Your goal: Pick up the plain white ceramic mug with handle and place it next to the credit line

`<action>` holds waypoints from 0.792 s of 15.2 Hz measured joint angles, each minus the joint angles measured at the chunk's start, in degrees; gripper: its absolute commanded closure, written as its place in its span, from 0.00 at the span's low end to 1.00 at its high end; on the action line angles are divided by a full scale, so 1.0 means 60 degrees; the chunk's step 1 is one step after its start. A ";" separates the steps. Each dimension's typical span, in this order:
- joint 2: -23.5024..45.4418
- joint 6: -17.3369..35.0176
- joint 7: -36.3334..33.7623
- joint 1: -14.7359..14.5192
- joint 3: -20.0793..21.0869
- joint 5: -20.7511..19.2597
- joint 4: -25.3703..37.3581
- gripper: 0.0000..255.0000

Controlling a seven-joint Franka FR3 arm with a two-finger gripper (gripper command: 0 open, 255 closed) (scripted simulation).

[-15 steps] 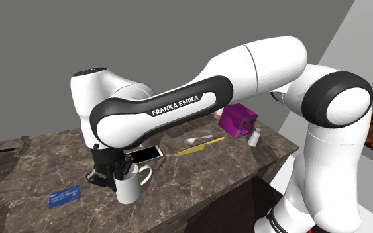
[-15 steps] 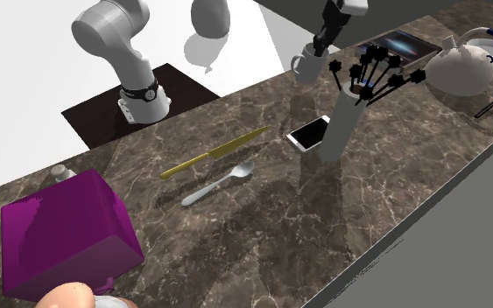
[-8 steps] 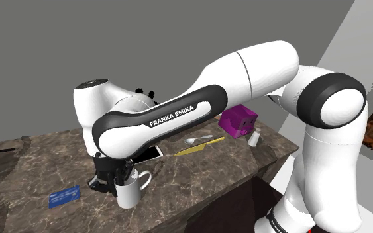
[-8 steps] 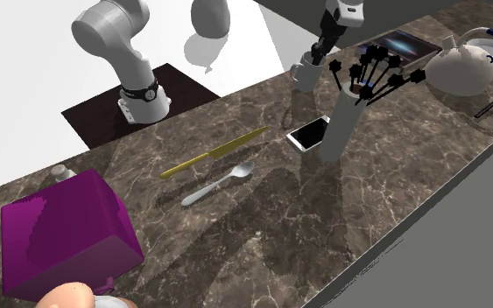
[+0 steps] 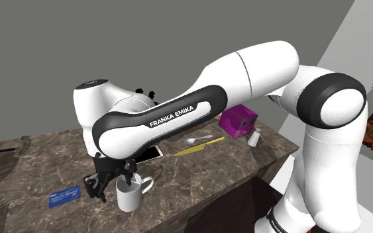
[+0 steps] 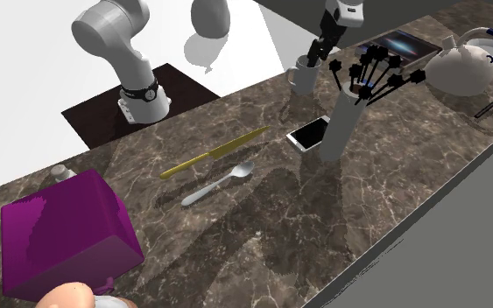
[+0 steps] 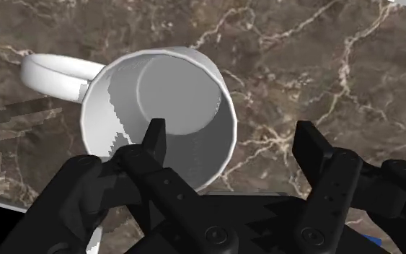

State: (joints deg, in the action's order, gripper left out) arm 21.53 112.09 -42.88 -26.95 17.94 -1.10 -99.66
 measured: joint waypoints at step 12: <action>-0.0181 -0.1148 0.0038 0.0030 0.0016 0.0056 0.0975 0.00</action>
State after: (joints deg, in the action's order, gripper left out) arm 20.44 105.20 -42.65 -26.77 18.04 -0.77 -93.82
